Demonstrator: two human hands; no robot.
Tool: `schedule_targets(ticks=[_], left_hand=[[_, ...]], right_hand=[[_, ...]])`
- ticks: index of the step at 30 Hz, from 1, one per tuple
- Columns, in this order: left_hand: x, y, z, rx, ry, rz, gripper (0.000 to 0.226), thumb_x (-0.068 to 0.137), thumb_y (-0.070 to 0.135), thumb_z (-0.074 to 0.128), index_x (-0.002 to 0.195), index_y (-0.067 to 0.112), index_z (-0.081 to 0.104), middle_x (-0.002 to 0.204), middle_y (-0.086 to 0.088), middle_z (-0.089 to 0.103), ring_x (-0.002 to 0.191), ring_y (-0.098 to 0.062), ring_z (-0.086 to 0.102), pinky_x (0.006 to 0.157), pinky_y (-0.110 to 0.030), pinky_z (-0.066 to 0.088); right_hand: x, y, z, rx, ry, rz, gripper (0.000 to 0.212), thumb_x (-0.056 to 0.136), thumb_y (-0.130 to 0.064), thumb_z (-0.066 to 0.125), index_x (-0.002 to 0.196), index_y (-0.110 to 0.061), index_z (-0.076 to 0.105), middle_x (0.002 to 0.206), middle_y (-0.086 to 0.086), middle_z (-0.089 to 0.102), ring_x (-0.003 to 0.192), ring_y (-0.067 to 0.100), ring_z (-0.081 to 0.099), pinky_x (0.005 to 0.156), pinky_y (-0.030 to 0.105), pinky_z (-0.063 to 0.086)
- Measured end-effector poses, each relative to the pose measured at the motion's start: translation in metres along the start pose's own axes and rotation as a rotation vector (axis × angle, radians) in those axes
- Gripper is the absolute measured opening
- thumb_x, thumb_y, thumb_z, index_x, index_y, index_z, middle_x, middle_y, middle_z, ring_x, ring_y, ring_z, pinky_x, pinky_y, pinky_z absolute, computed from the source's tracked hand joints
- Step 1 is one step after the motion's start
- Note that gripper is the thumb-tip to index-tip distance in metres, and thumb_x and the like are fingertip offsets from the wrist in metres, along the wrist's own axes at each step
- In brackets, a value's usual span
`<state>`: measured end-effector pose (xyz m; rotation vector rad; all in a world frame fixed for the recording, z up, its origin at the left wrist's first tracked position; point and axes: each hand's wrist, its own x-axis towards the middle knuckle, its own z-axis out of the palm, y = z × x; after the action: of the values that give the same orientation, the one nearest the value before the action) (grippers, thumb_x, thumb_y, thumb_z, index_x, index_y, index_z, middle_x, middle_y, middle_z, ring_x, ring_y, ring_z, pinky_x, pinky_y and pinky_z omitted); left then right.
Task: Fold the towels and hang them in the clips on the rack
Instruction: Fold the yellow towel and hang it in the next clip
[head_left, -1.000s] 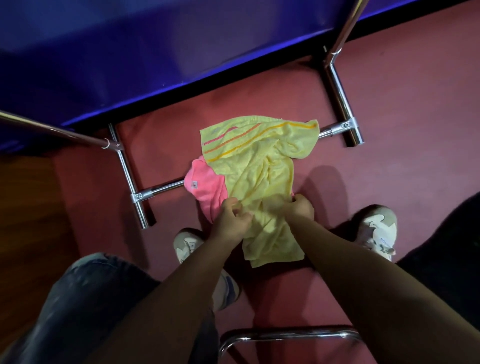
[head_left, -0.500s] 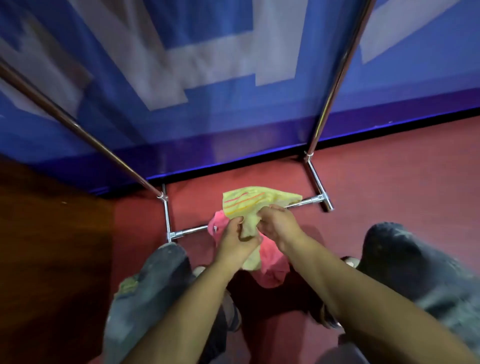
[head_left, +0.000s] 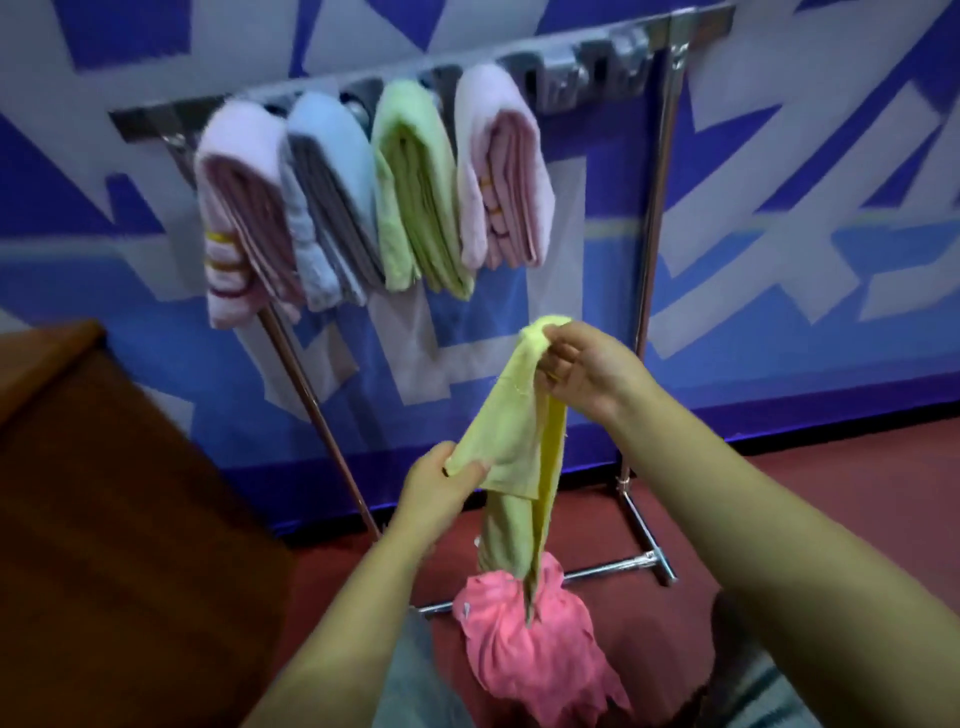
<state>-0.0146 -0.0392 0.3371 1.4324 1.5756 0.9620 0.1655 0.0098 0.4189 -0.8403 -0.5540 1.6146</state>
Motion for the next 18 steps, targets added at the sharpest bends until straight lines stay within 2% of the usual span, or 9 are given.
schedule_targets(ticks=[3,4,7,9,11,14,17,18], left_hand=[[-0.012,0.041,-0.021,-0.253,-0.016,0.067,0.007,0.083,0.013,0.068,0.085,0.008,0.063,0.072,-0.005,0.063,0.068,-0.019,0.056,0.064,-0.029,0.047],[-0.017,0.055,-0.026,-0.327,-0.023,0.105,0.004,0.085,0.008,0.065,0.085,0.011,0.062,0.072,-0.005,0.063,0.067,-0.019,0.057,0.065,-0.031,0.049],[-0.028,0.096,-0.036,-0.544,-0.041,0.221,0.024,0.085,0.002,0.061,0.101,0.019,0.055,0.082,-0.004,0.066,0.07,-0.018,0.062,0.062,-0.032,0.054],[-0.033,0.118,-0.04,-0.663,-0.034,0.271,0.046,0.086,-0.001,0.058,0.117,0.031,0.045,0.083,-0.005,0.067,0.068,-0.015,0.065,0.06,-0.031,0.057],[-0.036,0.137,-0.042,-0.716,-0.021,0.324,0.054,0.087,-0.002,0.057,0.121,0.037,0.043,0.076,-0.005,0.065,0.065,-0.014,0.065,0.061,-0.033,0.056],[-0.038,0.156,-0.037,-0.746,-0.043,0.368,0.026,0.087,-0.003,0.055,0.098,0.019,0.06,0.069,0.0,0.066,0.062,-0.01,0.065,0.06,-0.026,0.057],[-0.039,0.165,-0.029,-0.742,-0.038,0.387,0.015,0.086,-0.005,0.056,0.085,0.008,0.063,0.066,0.0,0.069,0.063,-0.01,0.066,0.061,-0.022,0.057],[-0.038,0.165,-0.028,-0.728,-0.017,0.397,0.014,0.086,-0.005,0.056,0.085,0.007,0.063,0.068,0.0,0.07,0.065,-0.01,0.066,0.062,-0.022,0.057]], right_hand=[[-0.009,-0.025,0.011,-0.005,-0.033,-0.051,0.013,0.089,-0.006,0.052,0.08,-0.014,0.056,0.062,0.0,0.065,0.051,0.01,0.061,0.067,0.027,0.046],[-0.01,-0.03,0.013,-0.012,-0.043,-0.061,0.011,0.088,-0.006,0.053,0.08,-0.014,0.056,0.068,0.001,0.064,0.056,0.012,0.061,0.069,0.028,0.046],[-0.014,-0.037,0.012,-0.05,-0.047,-0.062,0.012,0.089,-0.007,0.054,0.08,-0.015,0.055,0.077,0.003,0.06,0.068,0.014,0.056,0.073,0.028,0.046],[-0.016,-0.037,0.011,-0.065,-0.03,-0.052,0.015,0.092,-0.008,0.052,0.079,-0.015,0.054,0.072,0.001,0.061,0.068,0.013,0.055,0.068,0.026,0.046],[-0.018,-0.036,0.009,-0.054,0.004,-0.041,0.019,0.093,-0.007,0.05,0.076,-0.016,0.053,0.06,-0.002,0.063,0.066,0.011,0.054,0.064,0.024,0.046],[-0.019,-0.033,0.001,-0.055,0.036,-0.01,0.019,0.095,-0.008,0.047,0.078,-0.016,0.053,0.051,-0.006,0.064,0.061,0.009,0.059,0.065,0.024,0.046],[-0.024,-0.031,-0.005,-0.194,-0.063,0.027,0.015,0.095,-0.025,0.05,0.093,-0.014,0.06,0.067,-0.004,0.071,0.066,0.009,0.067,0.073,0.027,0.049],[-0.028,-0.032,-0.006,-0.266,-0.129,0.022,0.023,0.094,-0.035,0.051,0.101,-0.015,0.061,0.076,-0.002,0.073,0.073,0.011,0.068,0.076,0.031,0.05]])
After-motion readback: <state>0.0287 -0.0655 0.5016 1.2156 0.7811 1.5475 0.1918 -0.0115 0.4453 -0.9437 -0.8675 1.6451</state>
